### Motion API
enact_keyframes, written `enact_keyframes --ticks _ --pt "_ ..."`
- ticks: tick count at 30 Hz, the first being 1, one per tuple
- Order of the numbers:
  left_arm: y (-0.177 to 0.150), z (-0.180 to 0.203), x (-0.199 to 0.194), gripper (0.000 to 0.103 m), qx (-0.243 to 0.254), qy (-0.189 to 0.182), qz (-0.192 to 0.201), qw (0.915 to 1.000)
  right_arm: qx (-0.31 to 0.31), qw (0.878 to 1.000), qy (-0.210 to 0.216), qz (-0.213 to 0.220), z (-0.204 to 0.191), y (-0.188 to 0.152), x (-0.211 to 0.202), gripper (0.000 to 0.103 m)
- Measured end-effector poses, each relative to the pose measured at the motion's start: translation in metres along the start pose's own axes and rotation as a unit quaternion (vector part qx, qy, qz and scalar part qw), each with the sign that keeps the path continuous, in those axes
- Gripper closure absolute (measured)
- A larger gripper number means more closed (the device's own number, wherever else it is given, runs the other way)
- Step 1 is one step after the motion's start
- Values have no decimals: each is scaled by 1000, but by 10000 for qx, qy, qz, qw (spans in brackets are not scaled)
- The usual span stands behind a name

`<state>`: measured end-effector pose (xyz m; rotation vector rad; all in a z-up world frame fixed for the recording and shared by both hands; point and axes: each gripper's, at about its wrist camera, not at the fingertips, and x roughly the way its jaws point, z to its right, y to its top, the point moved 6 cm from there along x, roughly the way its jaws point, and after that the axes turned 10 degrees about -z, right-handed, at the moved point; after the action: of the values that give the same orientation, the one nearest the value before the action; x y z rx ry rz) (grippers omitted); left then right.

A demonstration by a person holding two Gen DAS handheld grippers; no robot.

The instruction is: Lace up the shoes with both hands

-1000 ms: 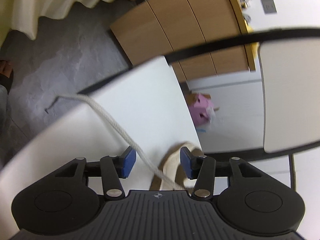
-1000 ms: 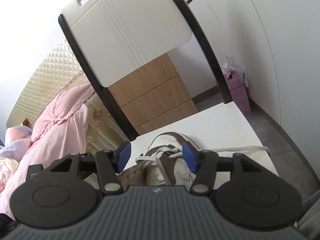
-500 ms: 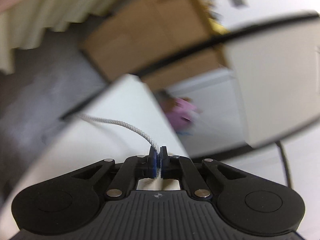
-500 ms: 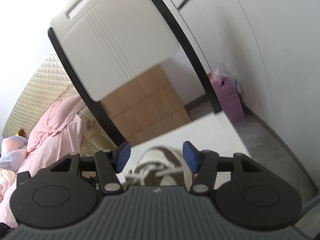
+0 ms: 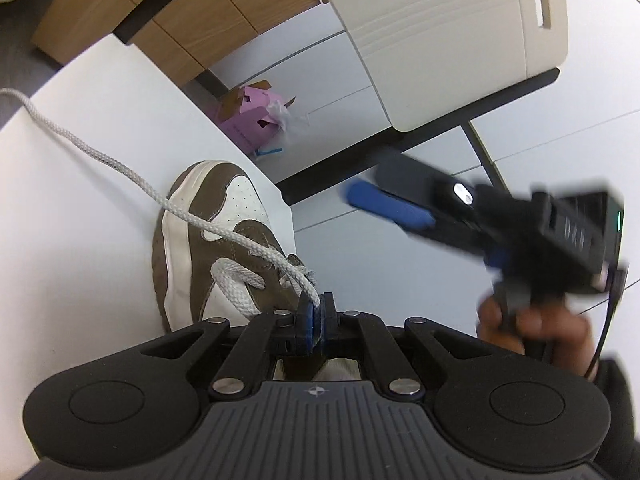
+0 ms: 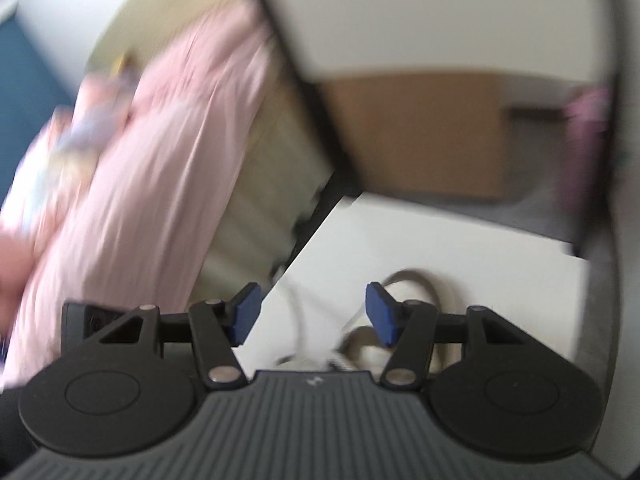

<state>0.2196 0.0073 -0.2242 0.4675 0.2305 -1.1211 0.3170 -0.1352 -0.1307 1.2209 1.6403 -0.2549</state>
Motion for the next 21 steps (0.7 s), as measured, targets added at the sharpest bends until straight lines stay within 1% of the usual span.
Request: enact_keyframes --ticks 2,3,6,9,10,12,13,14,16,18,21 --pt "-2 1 -1 99 15 9 -6 10000 -313 9976 30 -621 -14 18 30 45" --pt "-2 1 -2 99 19 13 -9 10000 -431 9954 11 -860 -20 25 44 45" --pt "-3 1 -3 99 2 5 -20 10000 -603 9870 -86 -1485 -29 40 87 45" --pt "-4 -1 -2 99 -9 -27 -18 10000 -713 9769 -221 -2000 -34 42 123 49" --pt "-3 -1 -2 99 -12 -32 -20 10000 -730 9736 -256 -2147 -35 41 134 53" --pt "-7 -1 -6 99 4 -10 -27 10000 -736 9685 -298 -2362 -33 30 149 70" --pt "-7 -1 -7 99 35 36 -1 10000 -703 9678 -268 -2403 -32 27 153 93" --pt "-6 -1 -10 99 100 141 57 9998 -666 9698 -250 -2332 -33 28 153 98" --pt "-4 -2 -16 99 185 303 100 9993 -610 9758 -250 -2086 -34 34 148 98" --pt "-2 -5 -23 99 95 263 166 9995 -531 9826 -247 -1763 -36 41 135 99" --pt "1 -9 -36 99 55 373 303 9988 -293 9920 -218 -1209 -34 52 105 99"
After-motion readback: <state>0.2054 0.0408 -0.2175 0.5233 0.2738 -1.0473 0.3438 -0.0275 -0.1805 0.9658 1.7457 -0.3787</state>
